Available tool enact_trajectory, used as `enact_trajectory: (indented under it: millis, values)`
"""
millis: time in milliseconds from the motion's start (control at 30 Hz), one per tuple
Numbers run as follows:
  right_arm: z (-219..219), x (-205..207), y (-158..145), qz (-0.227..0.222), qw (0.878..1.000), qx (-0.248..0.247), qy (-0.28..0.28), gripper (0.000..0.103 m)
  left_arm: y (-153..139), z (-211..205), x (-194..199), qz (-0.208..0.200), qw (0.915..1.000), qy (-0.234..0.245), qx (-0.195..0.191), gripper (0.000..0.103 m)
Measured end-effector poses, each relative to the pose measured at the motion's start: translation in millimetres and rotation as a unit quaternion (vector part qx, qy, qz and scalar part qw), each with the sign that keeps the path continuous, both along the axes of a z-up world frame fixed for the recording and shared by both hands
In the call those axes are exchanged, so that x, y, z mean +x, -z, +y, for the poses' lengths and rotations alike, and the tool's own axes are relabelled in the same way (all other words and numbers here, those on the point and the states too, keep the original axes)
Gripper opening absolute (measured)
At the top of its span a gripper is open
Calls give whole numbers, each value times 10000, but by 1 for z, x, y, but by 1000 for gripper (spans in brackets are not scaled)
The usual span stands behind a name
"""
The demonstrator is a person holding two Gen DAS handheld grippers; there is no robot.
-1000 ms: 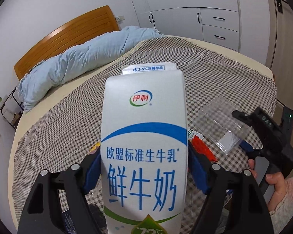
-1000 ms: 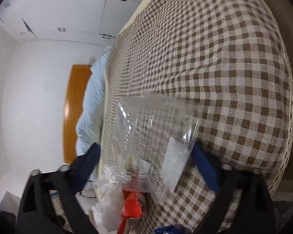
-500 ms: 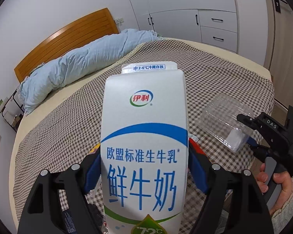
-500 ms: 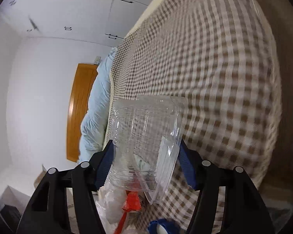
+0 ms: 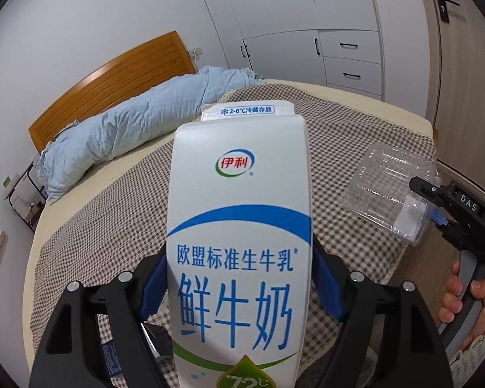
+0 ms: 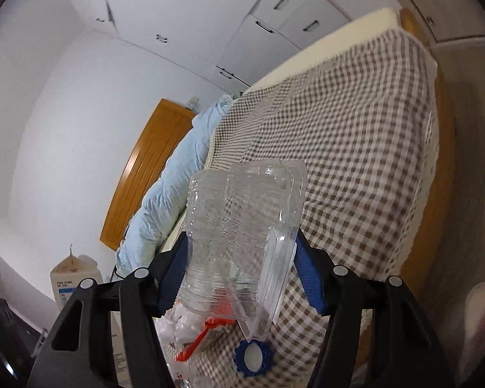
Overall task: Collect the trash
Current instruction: 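Carry the milk carton and clamshell box down toward the floor trash bin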
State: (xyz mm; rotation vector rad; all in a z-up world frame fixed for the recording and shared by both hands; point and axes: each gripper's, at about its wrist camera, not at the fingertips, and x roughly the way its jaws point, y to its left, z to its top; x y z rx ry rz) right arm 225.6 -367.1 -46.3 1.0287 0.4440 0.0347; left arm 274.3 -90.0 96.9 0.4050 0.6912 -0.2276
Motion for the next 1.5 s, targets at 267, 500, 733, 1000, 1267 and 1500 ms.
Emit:
enact_trajectory:
  millis: [267,500,733,1000,1267,1500]
  values:
    - [-1,-40,-25,-174,9987,-437,-209,61,-10,6,-38,-106,9999,78,-12,75]
    - [10,-77,-44,-342,9948,-853,-443,61,-10,13,-76,-64,9997,208,-84,75]
    - [18,-95,-57,-455,9895,-1199,-665,61,-1,20,-112,88,9992,375,-108,75]
    - [20,-130,-55,-449,9804,-1686,-910,61,14,26,-150,305,9971,625,-297,75]
    - [17,-159,-42,-300,9715,-2105,-1048,61,32,30,-181,474,9942,903,-344,75]
    - [18,-178,-23,-176,9619,-2436,-1232,61,52,34,-207,703,9901,1167,-346,75]
